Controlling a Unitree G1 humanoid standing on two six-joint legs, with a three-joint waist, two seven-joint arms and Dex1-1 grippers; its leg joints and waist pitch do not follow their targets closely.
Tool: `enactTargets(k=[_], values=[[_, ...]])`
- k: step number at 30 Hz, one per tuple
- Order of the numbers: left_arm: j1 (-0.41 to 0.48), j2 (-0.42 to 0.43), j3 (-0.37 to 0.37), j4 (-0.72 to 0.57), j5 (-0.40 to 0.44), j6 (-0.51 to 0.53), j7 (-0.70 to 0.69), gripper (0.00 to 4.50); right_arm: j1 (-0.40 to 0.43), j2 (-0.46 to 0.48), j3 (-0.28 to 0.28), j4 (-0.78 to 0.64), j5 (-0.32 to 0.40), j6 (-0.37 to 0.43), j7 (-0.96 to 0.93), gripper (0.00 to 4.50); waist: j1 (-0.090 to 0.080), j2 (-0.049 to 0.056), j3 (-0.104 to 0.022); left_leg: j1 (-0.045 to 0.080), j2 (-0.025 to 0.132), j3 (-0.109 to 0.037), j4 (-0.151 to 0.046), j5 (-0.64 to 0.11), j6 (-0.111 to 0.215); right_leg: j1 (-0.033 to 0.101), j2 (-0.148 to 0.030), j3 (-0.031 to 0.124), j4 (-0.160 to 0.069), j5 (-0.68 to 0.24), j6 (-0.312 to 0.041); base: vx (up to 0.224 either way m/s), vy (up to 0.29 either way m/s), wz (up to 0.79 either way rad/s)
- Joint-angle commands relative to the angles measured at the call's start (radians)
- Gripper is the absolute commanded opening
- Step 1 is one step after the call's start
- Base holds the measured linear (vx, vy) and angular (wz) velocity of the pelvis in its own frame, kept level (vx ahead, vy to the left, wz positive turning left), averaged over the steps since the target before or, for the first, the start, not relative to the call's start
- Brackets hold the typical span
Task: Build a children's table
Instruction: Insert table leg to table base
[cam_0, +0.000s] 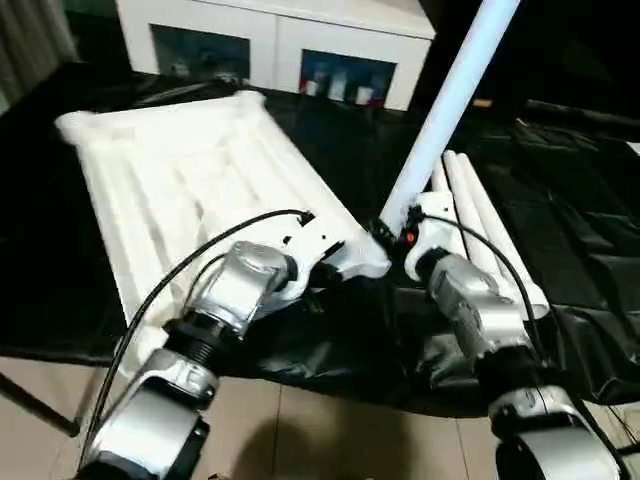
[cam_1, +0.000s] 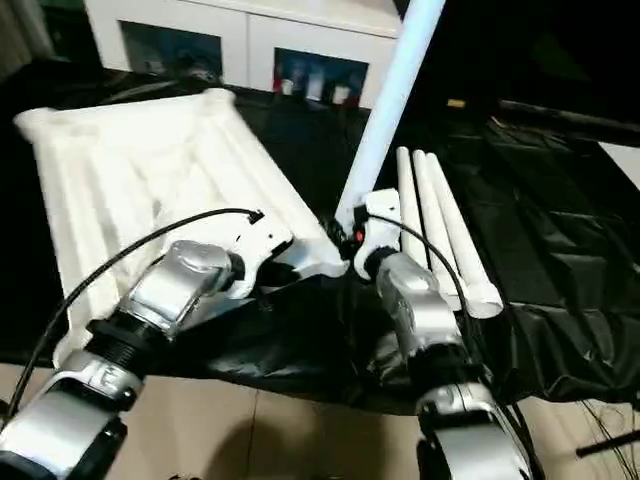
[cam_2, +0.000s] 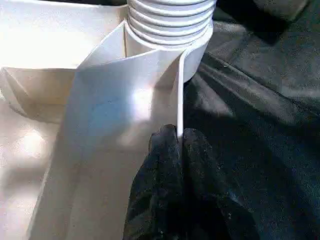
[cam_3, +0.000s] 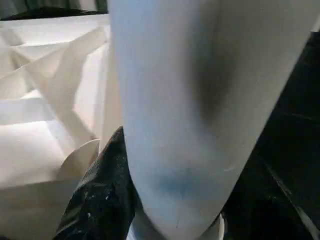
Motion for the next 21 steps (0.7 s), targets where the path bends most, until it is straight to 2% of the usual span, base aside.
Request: enactTargets(k=[1,2,4,7,8,12,16,20,21], values=[[0.012,-0.028,-0.010,-0.015,-0.017,0.018,-0.010,0.00,0.080,0.010,0.014,0.186,-0.030,0.114,-0.042,1.86,0.002,0.024,-0.017,-0.006,0.070,-0.028,-0.086,-0.317,0.006,0.005,-0.073,0.055,-0.069,-0.255,-0.158,0.000,0.000,0.00],[0.016,-0.034,-0.008,-0.030,-0.019,0.032,-0.003,0.00,0.064,0.018,0.001,0.209,-0.030,0.104,-0.066,1.86,0.002,0.021,-0.015,-0.003,0.068,-0.028,-0.085,-0.364,0.005,0.000,-0.079,0.057,-0.078,-0.366,-0.144,0.000,0.000,0.00],[0.027,-0.045,0.001,-0.059,-0.025,0.061,0.029,0.00,0.026,0.043,-0.012,0.256,-0.036,0.087,-0.102,1.86,0.000,0.018,-0.016,-0.011,0.068,-0.034,-0.088,-0.361,-0.001,0.003,-0.082,0.055,-0.081,-0.419,-0.125,0.000,0.000,0.00],[0.033,-0.048,0.005,-0.073,-0.028,0.076,0.049,0.00,0.003,0.058,-0.020,0.285,-0.038,0.078,-0.117,1.86,-0.004,0.020,-0.018,-0.016,0.068,-0.035,-0.089,-0.333,-0.006,0.003,-0.077,0.054,-0.076,-0.379,-0.119,0.000,0.000,0.00],[0.036,-0.049,0.005,-0.078,-0.028,0.080,0.053,0.00,-0.001,0.060,-0.021,0.292,-0.039,0.074,-0.120,1.86,-0.005,0.021,-0.019,-0.011,0.068,-0.031,-0.086,-0.326,-0.005,-0.001,-0.071,0.054,-0.072,-0.323,-0.127,0.000,0.000,0.00],[0.040,-0.041,-0.001,-0.080,-0.025,0.068,0.045,0.00,-0.006,0.063,-0.012,0.296,-0.046,0.067,-0.111,1.86,-0.006,0.023,-0.018,-0.008,0.066,-0.025,-0.084,-0.325,0.001,-0.002,-0.067,0.056,-0.069,-0.269,-0.145,0.000,0.000,0.00],[0.048,-0.021,-0.017,-0.083,-0.019,0.036,0.026,0.00,-0.020,0.066,0.012,0.304,-0.077,0.038,-0.076,1.86,-0.008,0.023,-0.017,-0.005,0.068,-0.024,-0.085,-0.349,0.003,-0.005,-0.068,0.056,-0.073,-0.299,-0.147,0.000,0.000,0.00],[0.047,-0.012,-0.018,-0.084,-0.020,0.032,0.021,0.00,-0.028,0.067,0.007,0.306,-0.077,0.037,-0.063,1.86,-0.010,0.023,-0.018,-0.005,0.067,-0.025,-0.085,-0.360,0.000,-0.009,-0.069,0.058,-0.076,-0.332,-0.137,0.000,0.000,0.00],[0.047,-0.008,-0.019,-0.084,-0.020,0.030,0.019,0.00,-0.031,0.067,0.004,0.308,-0.074,0.036,-0.055,2.42,-0.011,0.023,-0.018,-0.007,0.067,-0.026,-0.085,-0.355,0.000,-0.008,-0.068,0.057,-0.074,-0.316,-0.139,0.000,0.000,0.00]])
